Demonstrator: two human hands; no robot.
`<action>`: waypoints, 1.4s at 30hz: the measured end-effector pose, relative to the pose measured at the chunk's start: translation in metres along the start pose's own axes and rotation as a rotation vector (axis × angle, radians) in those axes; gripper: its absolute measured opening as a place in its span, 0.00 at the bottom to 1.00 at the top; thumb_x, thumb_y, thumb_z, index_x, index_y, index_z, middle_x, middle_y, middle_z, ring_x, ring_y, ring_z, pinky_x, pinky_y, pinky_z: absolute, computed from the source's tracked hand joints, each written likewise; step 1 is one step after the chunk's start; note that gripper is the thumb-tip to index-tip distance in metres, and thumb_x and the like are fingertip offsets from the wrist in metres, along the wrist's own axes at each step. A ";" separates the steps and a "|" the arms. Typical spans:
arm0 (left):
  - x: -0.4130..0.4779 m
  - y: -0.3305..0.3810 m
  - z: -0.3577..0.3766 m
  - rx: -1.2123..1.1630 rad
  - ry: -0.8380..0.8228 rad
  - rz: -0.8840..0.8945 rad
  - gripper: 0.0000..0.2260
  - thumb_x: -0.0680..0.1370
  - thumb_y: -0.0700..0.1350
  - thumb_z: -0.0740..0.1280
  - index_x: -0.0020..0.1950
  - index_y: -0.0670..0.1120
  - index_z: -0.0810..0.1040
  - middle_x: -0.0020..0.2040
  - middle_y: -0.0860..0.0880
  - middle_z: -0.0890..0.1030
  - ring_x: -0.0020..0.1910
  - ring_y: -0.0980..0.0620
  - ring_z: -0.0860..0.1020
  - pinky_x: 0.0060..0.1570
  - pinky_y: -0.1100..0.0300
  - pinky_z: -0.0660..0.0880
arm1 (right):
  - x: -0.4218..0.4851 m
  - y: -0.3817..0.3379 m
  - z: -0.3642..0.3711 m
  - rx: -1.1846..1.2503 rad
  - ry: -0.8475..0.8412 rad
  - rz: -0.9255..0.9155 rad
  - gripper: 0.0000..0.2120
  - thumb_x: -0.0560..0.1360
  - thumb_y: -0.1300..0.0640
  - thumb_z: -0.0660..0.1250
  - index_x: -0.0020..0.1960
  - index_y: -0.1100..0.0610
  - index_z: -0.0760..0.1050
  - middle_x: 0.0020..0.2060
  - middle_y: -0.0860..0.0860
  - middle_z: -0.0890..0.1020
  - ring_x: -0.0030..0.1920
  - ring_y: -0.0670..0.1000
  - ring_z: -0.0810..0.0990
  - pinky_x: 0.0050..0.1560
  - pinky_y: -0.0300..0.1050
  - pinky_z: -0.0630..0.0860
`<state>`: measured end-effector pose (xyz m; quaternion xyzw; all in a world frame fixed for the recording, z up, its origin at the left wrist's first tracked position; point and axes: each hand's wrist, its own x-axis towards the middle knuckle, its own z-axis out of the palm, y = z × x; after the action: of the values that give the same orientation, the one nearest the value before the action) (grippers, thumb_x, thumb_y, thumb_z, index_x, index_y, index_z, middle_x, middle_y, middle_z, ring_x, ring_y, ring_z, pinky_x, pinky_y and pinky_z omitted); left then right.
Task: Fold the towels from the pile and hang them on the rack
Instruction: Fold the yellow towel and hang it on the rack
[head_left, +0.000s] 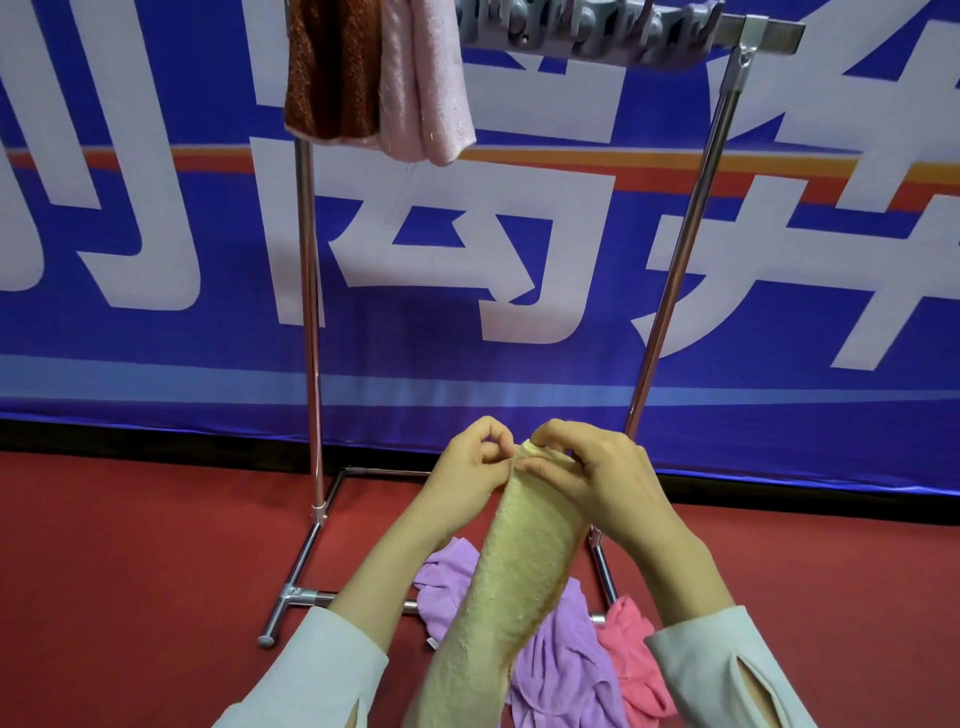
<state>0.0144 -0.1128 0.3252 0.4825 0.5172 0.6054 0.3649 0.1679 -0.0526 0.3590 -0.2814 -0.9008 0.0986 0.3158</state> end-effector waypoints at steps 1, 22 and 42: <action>0.000 0.000 0.001 -0.040 0.000 -0.011 0.11 0.76 0.31 0.64 0.41 0.44 0.67 0.34 0.49 0.80 0.31 0.57 0.73 0.35 0.65 0.70 | 0.000 0.000 0.000 -0.022 -0.003 0.014 0.14 0.72 0.37 0.67 0.47 0.46 0.75 0.39 0.42 0.78 0.39 0.43 0.73 0.40 0.42 0.68; -0.003 -0.002 0.008 0.017 -0.082 0.053 0.22 0.65 0.29 0.72 0.47 0.46 0.64 0.48 0.43 0.79 0.41 0.56 0.80 0.46 0.63 0.77 | 0.000 0.014 -0.003 0.152 -0.013 0.147 0.16 0.65 0.42 0.76 0.42 0.47 0.72 0.31 0.41 0.74 0.35 0.43 0.71 0.36 0.43 0.66; 0.000 -0.005 0.001 -0.062 -0.053 0.101 0.33 0.62 0.32 0.78 0.58 0.47 0.65 0.61 0.47 0.75 0.50 0.53 0.80 0.51 0.60 0.77 | -0.002 0.014 -0.009 0.903 -0.073 0.246 0.06 0.70 0.64 0.74 0.45 0.58 0.81 0.39 0.49 0.84 0.43 0.44 0.79 0.46 0.36 0.74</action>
<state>0.0150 -0.1118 0.3203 0.5122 0.4631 0.6261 0.3621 0.1811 -0.0427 0.3605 -0.2169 -0.7383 0.5271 0.3607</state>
